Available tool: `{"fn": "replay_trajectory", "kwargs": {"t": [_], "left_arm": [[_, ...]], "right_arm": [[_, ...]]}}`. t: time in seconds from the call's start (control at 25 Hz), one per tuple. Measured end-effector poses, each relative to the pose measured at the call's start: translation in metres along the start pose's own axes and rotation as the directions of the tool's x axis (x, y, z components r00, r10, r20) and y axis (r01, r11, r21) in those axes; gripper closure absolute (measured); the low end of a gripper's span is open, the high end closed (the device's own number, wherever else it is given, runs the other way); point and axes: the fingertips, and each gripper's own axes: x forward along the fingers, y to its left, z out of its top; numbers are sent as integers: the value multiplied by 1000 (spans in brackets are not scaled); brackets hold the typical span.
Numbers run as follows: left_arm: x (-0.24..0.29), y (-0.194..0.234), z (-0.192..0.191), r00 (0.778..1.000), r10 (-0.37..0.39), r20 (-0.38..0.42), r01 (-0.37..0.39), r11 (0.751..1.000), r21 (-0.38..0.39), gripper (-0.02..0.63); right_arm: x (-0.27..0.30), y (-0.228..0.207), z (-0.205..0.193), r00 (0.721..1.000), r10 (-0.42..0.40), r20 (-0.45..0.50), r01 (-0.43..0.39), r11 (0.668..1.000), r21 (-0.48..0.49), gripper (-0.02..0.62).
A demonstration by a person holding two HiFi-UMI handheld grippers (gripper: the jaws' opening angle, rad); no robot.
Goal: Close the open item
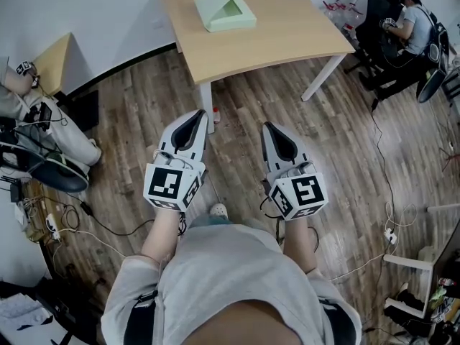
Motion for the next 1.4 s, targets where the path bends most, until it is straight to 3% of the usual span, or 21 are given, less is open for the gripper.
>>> {"fn": "replay_trajectory", "kwargs": {"t": [0.44, 0.92, 1.4], "left_arm": [[47, 33, -5, 1000, -6, 10, 6, 1000, -17, 591], [151, 61, -1, 996, 84, 22, -83, 996, -23, 591], [249, 55, -5, 983, 183, 23, -182, 983, -10, 591]], "right_arm": [[51, -20, 8, 1000, -6, 5, 6, 1000, -24, 584], [130, -108, 27, 998, 65, 5, -65, 997, -52, 584], [186, -200, 35, 985, 173, 4, -172, 984, -54, 584]]}}
